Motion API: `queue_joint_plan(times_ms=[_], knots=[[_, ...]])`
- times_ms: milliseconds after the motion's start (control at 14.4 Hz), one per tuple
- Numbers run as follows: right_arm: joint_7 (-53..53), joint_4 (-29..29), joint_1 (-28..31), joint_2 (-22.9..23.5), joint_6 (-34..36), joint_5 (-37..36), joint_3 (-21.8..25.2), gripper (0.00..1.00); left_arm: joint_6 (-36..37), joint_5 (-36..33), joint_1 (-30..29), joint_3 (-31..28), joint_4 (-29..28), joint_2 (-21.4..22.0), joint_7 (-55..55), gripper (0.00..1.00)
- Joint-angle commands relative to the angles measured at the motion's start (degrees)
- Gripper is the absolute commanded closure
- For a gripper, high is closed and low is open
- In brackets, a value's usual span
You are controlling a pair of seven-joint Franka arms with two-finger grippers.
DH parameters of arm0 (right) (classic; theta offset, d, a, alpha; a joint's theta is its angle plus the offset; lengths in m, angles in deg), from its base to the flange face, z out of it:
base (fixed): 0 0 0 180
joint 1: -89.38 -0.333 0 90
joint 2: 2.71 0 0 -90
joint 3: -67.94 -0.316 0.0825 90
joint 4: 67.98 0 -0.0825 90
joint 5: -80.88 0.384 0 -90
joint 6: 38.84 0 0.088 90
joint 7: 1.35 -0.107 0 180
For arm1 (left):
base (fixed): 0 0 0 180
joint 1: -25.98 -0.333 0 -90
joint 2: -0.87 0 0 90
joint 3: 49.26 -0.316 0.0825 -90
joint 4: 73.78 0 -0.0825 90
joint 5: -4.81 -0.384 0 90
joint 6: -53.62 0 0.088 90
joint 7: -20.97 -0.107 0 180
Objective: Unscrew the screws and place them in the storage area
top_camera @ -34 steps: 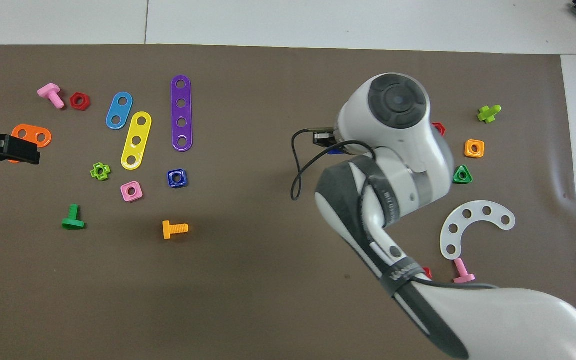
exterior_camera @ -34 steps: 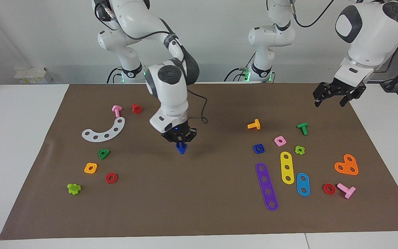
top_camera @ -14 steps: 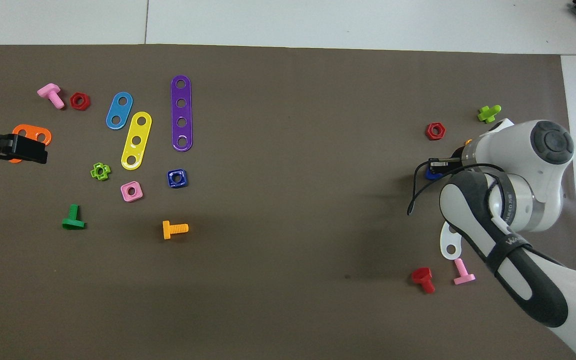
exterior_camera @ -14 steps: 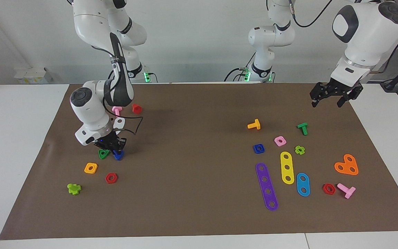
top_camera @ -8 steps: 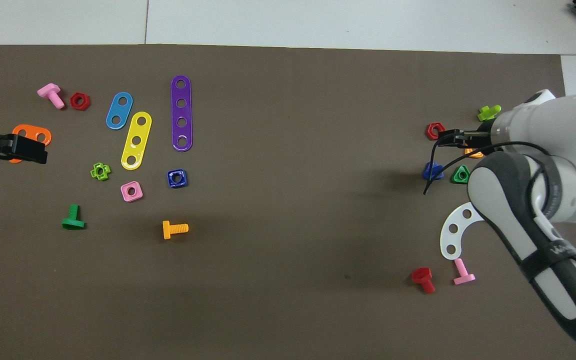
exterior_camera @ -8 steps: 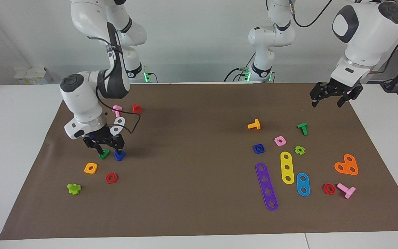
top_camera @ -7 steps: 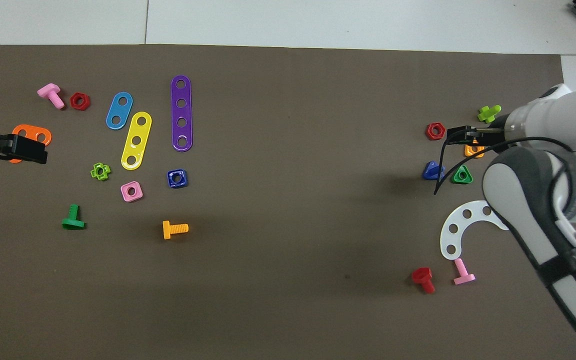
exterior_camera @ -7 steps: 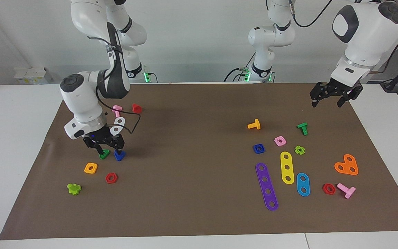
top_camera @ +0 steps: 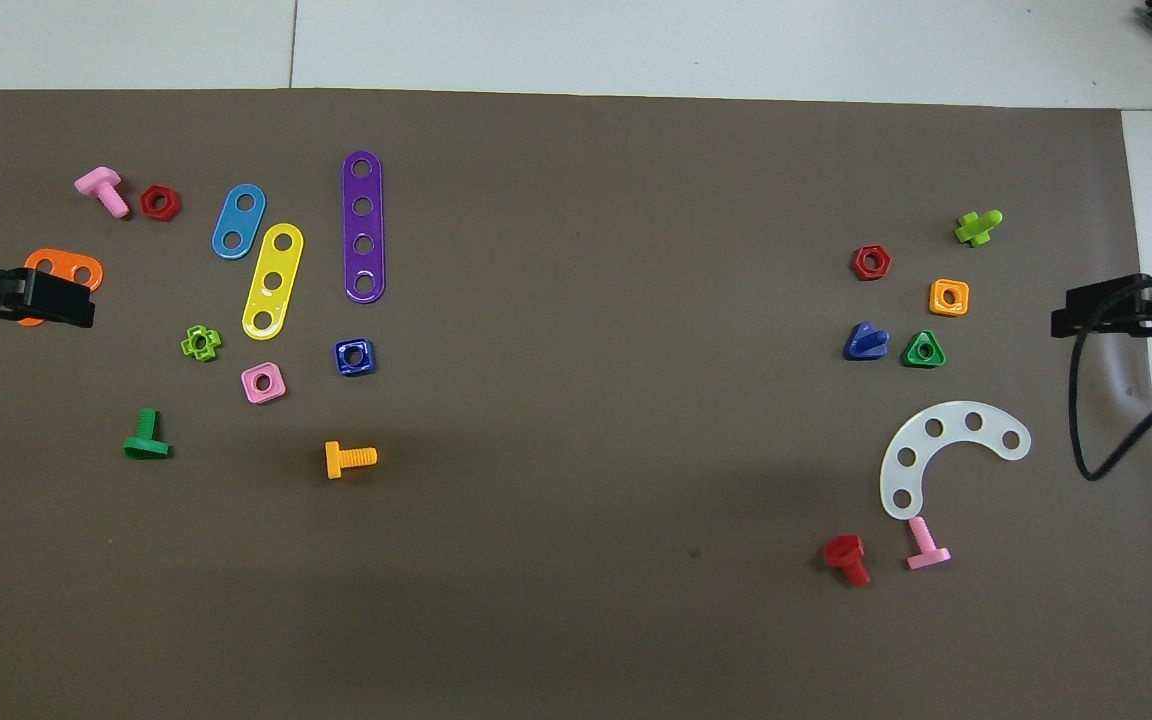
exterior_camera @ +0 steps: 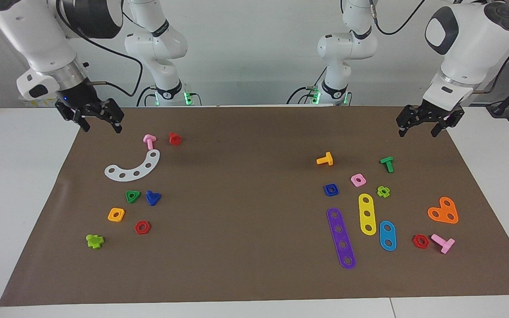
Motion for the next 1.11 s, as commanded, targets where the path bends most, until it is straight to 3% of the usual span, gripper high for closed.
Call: queue_joint_plan(times_ms=[0,417,1043], knots=[[-1.3,-5.7,0.3,1.2,5.3,-4.0,-0.9,0.0,0.1,0.5,-0.3,-0.2,-0.9,1.1,0.5,0.0],[-2.0,-2.8,0.6,-0.6,4.6,-3.3,-1.1,0.0,0.0,0.7,-0.5,-0.3,-1.6,1.5,-0.1,0.0],[-1.6,-2.9,0.1,-0.6,4.7,-3.3,-1.1,0.0,-0.1,2.3,-0.1,-0.3,-4.6,2.9,-1.8,0.0]])
